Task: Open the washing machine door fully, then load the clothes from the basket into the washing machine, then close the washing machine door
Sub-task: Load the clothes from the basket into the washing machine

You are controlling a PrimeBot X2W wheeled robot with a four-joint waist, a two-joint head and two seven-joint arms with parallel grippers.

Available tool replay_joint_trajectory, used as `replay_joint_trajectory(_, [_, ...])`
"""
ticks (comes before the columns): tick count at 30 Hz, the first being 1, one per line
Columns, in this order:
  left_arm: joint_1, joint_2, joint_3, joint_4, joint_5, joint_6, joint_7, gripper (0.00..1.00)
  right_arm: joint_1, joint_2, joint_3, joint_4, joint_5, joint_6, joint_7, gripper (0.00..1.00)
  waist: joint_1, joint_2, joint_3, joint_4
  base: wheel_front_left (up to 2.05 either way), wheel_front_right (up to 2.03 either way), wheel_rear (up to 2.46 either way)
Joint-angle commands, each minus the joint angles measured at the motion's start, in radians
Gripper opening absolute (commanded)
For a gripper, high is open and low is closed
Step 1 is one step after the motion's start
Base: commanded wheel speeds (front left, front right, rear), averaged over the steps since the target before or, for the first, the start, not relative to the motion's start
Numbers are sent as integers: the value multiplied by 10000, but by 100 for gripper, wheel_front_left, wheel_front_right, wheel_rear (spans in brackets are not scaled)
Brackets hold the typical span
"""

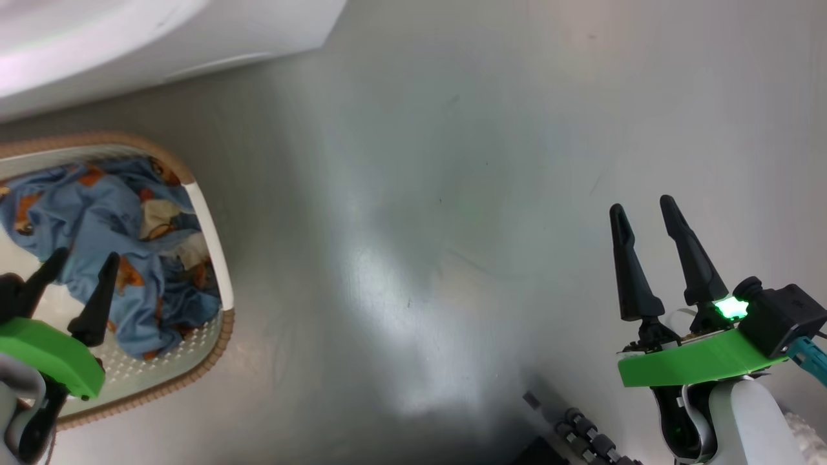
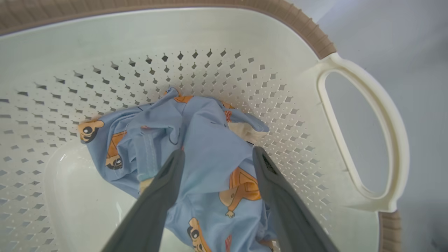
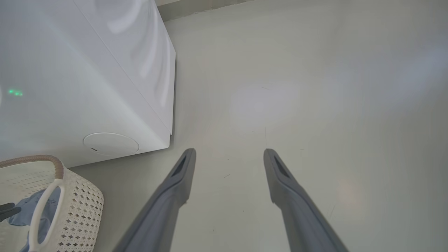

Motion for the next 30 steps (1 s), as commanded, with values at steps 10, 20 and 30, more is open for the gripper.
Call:
replay_joint_trajectory(10, [-869, 813, -628, 771, -677, -30, -65, 100, 335, -35, 70, -467, 95, 27, -48, 100, 0, -1, 806, -194, 0, 0, 0])
replay_joint_trajectory(20, [-2242, 889, -1993, 1527, -1439, -31, 170, 100, 349, -35, 94, -713, -38, 27, -48, 100, 0, -1, 1256, -102, 0, 0, 0])
replay_joint_trajectory(30, [-3568, 988, -3396, 2201, -2203, -31, 1330, 100, 516, -35, 101, -908, -17, 27, -48, 100, 0, -1, 1594, -57, 0, 0, 0])
